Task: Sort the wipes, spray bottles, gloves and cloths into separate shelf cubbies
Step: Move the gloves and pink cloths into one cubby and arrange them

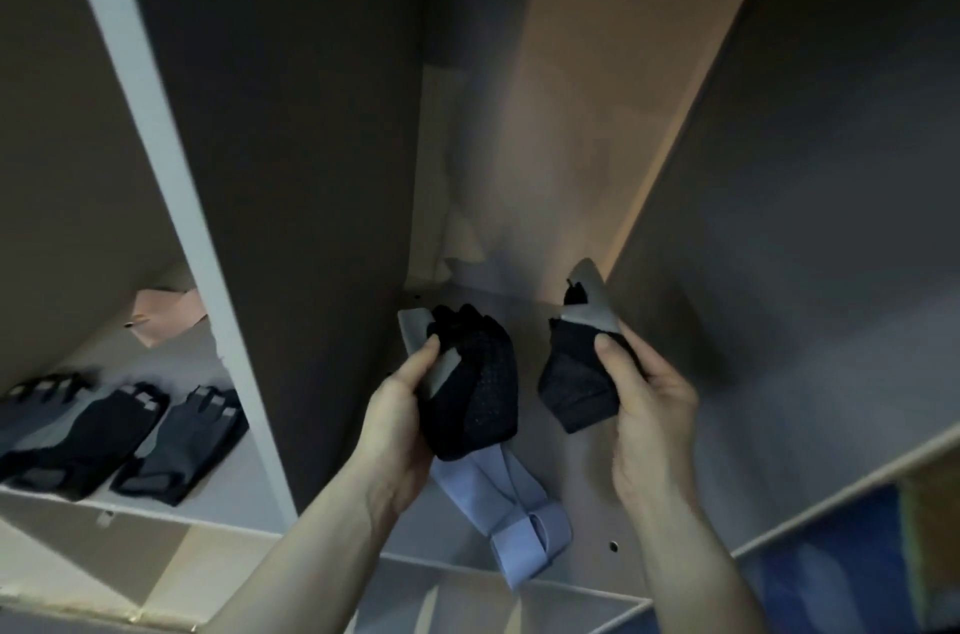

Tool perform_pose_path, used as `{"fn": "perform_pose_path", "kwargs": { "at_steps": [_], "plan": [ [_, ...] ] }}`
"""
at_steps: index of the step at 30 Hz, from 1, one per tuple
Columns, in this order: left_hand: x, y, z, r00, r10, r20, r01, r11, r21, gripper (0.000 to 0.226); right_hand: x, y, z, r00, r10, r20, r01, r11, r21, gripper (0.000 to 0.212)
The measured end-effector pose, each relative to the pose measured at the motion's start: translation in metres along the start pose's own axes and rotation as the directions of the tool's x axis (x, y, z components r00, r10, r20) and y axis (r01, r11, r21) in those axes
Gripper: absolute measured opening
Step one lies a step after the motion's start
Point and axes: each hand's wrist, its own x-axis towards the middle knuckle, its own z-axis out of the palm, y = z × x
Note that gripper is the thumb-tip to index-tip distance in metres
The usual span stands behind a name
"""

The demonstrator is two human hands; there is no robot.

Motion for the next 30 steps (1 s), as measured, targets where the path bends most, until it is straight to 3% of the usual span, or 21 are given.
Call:
{"fn": "perform_pose_path", "kwargs": {
  "at_steps": [3, 5, 8, 13, 17, 22, 23, 25, 27, 29, 30],
  "plan": [
    [-0.007, -0.004, 0.005, 0.999, 0.012, 0.032, -0.012, 1.000, 0.015, 0.032, -0.014, 0.007, 0.010, 0.968, -0.208, 0.144, 0.241, 0.929, -0.280, 0.033],
    [-0.011, -0.009, 0.012, 0.998, 0.036, 0.058, -0.037, 0.999, 0.021, 0.030, -0.027, 0.020, 0.019, 0.923, -0.251, 0.292, 0.352, 0.858, -0.375, 0.037],
    [-0.019, -0.013, 0.021, 0.995, 0.013, 0.104, -0.016, 1.000, 0.026, 0.032, -0.042, 0.044, 0.025, 0.837, -0.349, 0.421, 0.524, 0.730, -0.439, 0.044],
    [-0.023, -0.008, 0.020, 0.991, -0.051, 0.125, 0.055, 0.998, -0.030, 0.039, -0.041, 0.052, 0.016, 0.687, -0.540, 0.486, 0.726, 0.541, -0.424, 0.038],
    [-0.024, -0.009, 0.022, 0.985, -0.068, 0.158, 0.072, 0.997, -0.024, 0.045, -0.039, 0.053, 0.012, 0.594, -0.523, 0.611, 0.802, 0.329, -0.498, 0.039],
    [-0.032, -0.009, 0.020, 0.965, -0.046, 0.258, 0.032, 0.998, 0.059, 0.061, -0.046, 0.043, 0.013, 0.601, -0.408, 0.687, 0.797, 0.254, -0.548, 0.043],
    [-0.032, -0.010, 0.018, 0.970, -0.021, 0.242, 0.007, 0.998, 0.060, 0.057, -0.051, 0.038, 0.013, 0.604, -0.372, 0.705, 0.797, 0.273, -0.539, 0.045],
    [-0.034, -0.012, 0.012, 0.984, 0.015, 0.177, -0.022, 0.999, 0.037, 0.050, -0.061, 0.029, 0.012, 0.625, -0.372, 0.686, 0.773, 0.414, -0.480, 0.043],
    [-0.038, -0.012, 0.003, 0.994, 0.001, 0.114, -0.005, 0.999, 0.033, 0.044, -0.065, 0.019, 0.009, 0.726, -0.428, 0.538, 0.680, 0.561, -0.472, 0.037],
    [-0.047, -0.010, -0.006, 0.995, -0.018, 0.095, 0.012, 0.998, 0.065, 0.039, -0.068, 0.011, 0.011, 0.895, -0.327, 0.305, 0.439, 0.770, -0.463, 0.042],
    [-0.052, -0.009, -0.011, 0.995, -0.011, 0.097, 0.003, 0.997, 0.080, 0.037, -0.069, 0.007, 0.014, 0.963, -0.113, 0.245, 0.207, 0.894, -0.397, 0.049]
  ]
}}
